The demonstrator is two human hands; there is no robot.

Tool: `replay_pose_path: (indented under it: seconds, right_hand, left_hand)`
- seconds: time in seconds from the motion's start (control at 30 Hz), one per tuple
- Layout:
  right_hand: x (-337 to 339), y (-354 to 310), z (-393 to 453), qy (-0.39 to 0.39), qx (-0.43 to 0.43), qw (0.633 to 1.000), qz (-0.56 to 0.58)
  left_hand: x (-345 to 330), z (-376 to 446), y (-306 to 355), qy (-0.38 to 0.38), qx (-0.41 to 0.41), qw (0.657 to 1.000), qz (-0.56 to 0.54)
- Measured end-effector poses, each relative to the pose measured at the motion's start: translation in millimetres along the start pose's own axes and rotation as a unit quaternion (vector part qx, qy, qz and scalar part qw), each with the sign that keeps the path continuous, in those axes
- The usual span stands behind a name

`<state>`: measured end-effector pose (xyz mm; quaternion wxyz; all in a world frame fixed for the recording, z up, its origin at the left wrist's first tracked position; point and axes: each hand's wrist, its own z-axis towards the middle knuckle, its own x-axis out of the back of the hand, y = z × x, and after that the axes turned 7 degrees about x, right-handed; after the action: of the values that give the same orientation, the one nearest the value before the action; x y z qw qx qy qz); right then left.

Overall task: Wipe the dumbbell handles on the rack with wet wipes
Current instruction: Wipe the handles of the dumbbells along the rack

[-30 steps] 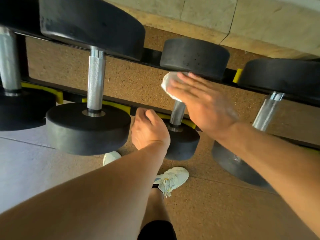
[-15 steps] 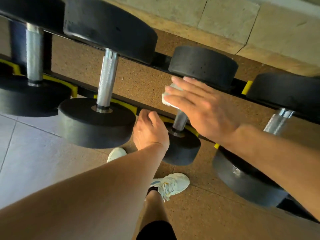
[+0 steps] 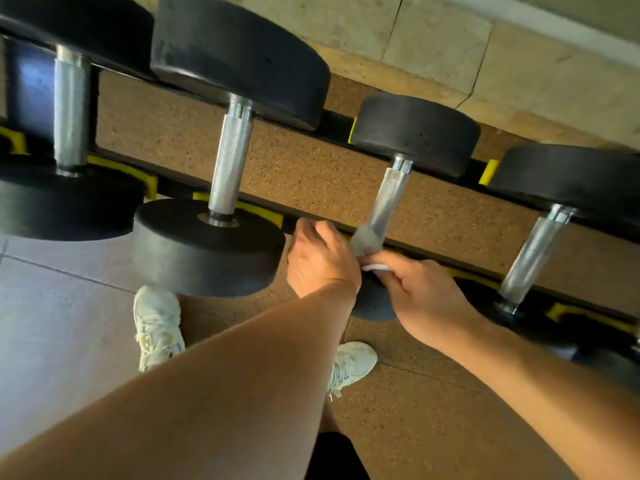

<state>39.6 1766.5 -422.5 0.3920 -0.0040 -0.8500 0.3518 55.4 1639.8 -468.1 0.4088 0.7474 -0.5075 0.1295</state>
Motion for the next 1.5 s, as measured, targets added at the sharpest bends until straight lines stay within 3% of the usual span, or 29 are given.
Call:
replay_pose_path:
  seconds: [0.1,0.2,0.3,0.47,0.53,0.6,0.67,0.7,0.87,0.97,1.03,1.1,1.17,1.2,1.27,1.33,1.43,1.5]
  right_hand:
    - [-17,-33,-1,0.124,-0.098,0.987,0.026]
    - [-25,-71,3,0.268,-0.161,0.934,0.172]
    - [-37,-117,24,0.321,-0.172,0.892,0.267]
    - [-41,-183,95,0.384,-0.144,0.874,0.26]
    - [-29,-200,121,0.402,-0.092,0.897,0.161]
    - [-22,-207,138,0.367,0.064,0.927,-0.044]
    - [-20,-191,157,0.251,0.221,0.922,-0.196]
    - [-21,-178,169,0.191,0.25,0.917,-0.245]
    - [-45,-147,185,0.033,0.23,0.918,-0.321]
    - [-54,-171,162,-0.093,0.194,0.958,-0.191]
    - [-44,-181,163,-0.08,0.131,0.985,-0.076]
    - [-32,-185,170,0.026,0.136,0.99,-0.04]
    - [-19,-179,179,0.146,0.191,0.961,-0.134]
    - [-16,-171,184,0.148,0.224,0.943,-0.195]
    - [-17,-155,188,0.085,0.27,0.911,-0.299]
    - [-27,-148,180,0.038,0.259,0.91,-0.322]
    - [-50,-154,154,-0.044,0.258,0.938,-0.229]
    - [-40,-169,146,-0.08,0.208,0.968,-0.12]
  left_hand:
    - [14,-3,1,-0.041,0.03,0.998,-0.023]
    - [63,-14,7,-0.129,-0.037,0.99,-0.038]
    - [134,-1,5,-0.165,-0.141,0.975,-0.046]
    - [205,70,15,-0.11,-0.217,0.969,-0.032]
    - [207,96,22,-0.077,-0.213,0.974,-0.007]
    - [200,120,28,-0.061,-0.189,0.98,0.033]
    - [189,139,30,-0.043,-0.147,0.987,0.046]
    - [184,147,30,-0.034,-0.12,0.991,0.042]
    - [180,157,27,-0.029,-0.095,0.994,0.048]
    - [181,157,30,-0.04,-0.102,0.993,0.048]
    - [181,156,30,-0.042,-0.099,0.993,0.046]
    - [180,156,29,-0.048,-0.101,0.993,0.037]
    - [180,157,26,-0.051,-0.108,0.992,0.031]
    - [180,157,27,-0.05,-0.109,0.992,0.03]
    - [179,157,27,-0.046,-0.111,0.992,0.036]
    - [181,156,28,-0.038,-0.114,0.992,0.041]
    - [180,157,28,-0.034,-0.116,0.992,0.047]
    - [181,157,27,-0.033,-0.12,0.991,0.049]
